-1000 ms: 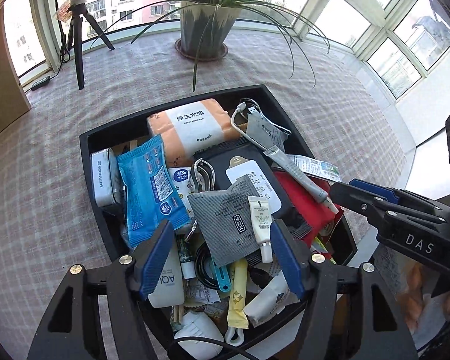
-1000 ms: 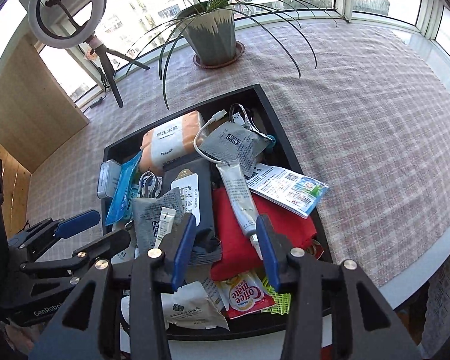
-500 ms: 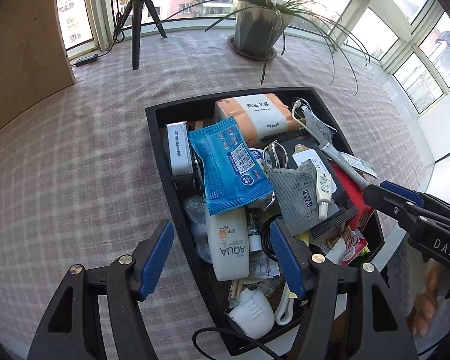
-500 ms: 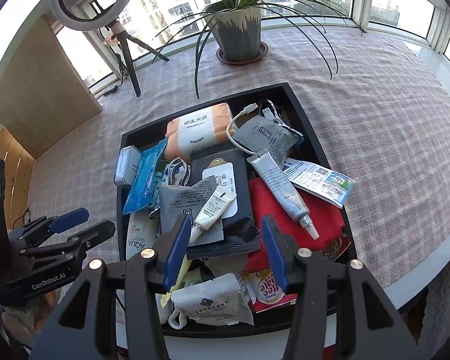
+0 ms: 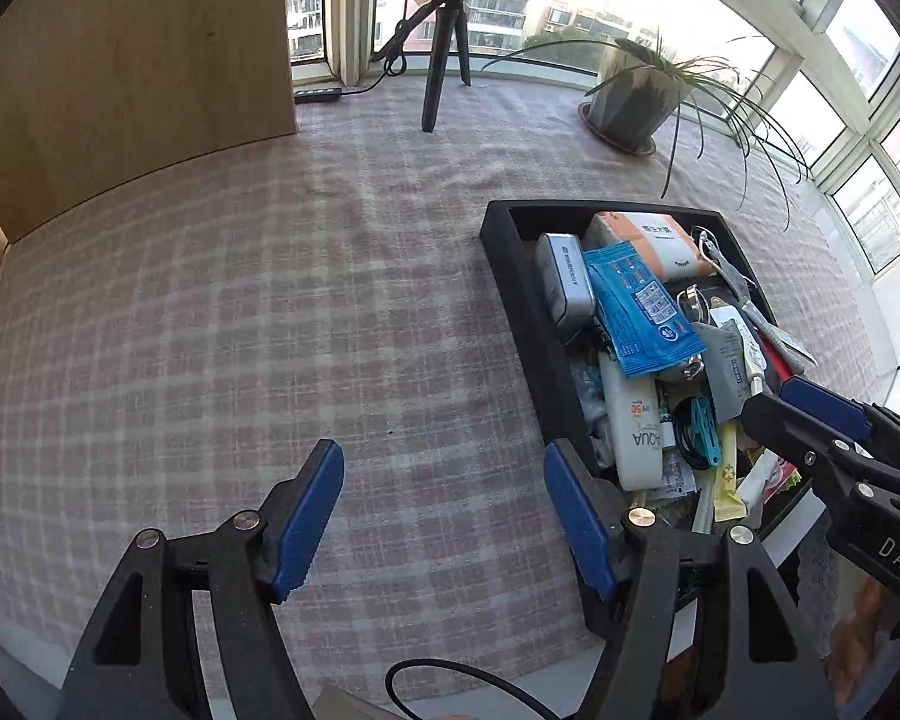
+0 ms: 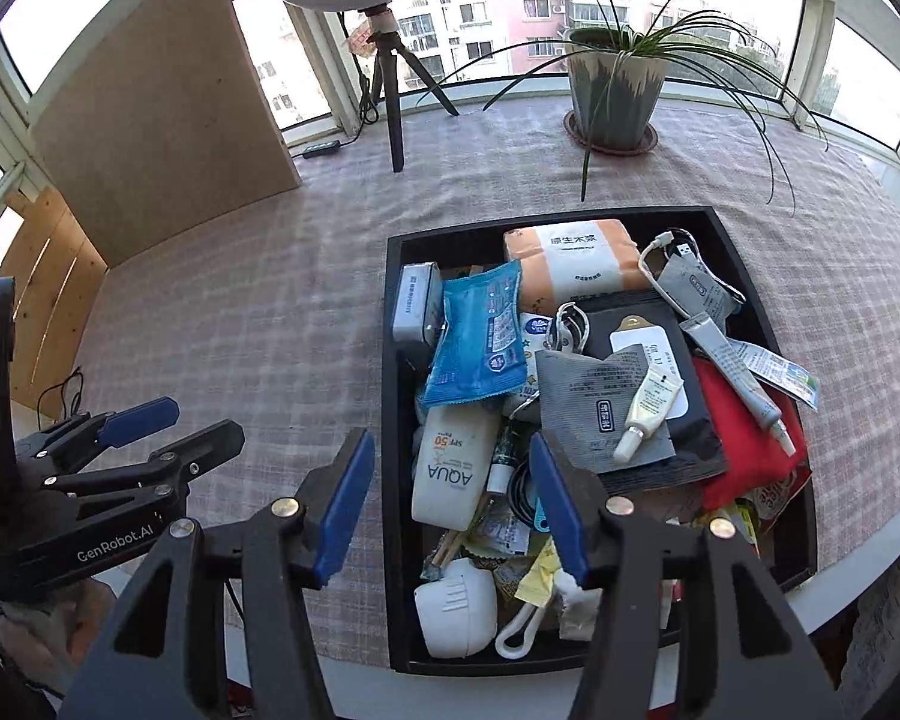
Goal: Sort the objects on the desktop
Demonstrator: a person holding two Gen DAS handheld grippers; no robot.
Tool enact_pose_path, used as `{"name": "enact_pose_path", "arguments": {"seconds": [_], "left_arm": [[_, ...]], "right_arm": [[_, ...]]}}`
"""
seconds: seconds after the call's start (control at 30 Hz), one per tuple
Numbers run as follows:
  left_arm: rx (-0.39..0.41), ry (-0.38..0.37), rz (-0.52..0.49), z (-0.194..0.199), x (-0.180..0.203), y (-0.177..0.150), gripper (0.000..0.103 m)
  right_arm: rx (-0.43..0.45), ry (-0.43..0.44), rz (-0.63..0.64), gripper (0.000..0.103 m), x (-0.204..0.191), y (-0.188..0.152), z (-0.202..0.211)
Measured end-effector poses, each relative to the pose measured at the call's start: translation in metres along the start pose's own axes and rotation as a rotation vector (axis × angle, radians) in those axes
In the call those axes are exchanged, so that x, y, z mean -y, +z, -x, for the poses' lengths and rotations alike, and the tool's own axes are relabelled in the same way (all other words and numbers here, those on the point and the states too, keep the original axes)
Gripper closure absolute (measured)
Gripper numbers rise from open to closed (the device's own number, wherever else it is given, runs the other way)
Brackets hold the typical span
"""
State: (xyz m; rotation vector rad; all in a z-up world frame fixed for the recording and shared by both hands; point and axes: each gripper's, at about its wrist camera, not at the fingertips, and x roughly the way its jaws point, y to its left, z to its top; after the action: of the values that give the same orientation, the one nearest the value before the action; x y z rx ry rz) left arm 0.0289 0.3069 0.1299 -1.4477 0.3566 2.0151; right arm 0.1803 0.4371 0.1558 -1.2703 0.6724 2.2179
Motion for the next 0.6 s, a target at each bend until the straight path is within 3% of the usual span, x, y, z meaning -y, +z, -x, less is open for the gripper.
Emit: {"name": "enact_pose_path", "arguments": {"seconds": [0.23, 0.6], "left_arm": [[0.024, 0.073, 0.041, 0.013, -0.071, -0.025, 0.036], [0.064, 0.118, 0.129, 0.036, -0.175, -0.057, 0.031]], "right_arm": [[-0.023, 0.066, 0.017, 0.049, -0.074, -0.011, -0.024], [-0.013, 0.054, 0.118, 0.049, -0.191, -0.028, -0.047]]}}
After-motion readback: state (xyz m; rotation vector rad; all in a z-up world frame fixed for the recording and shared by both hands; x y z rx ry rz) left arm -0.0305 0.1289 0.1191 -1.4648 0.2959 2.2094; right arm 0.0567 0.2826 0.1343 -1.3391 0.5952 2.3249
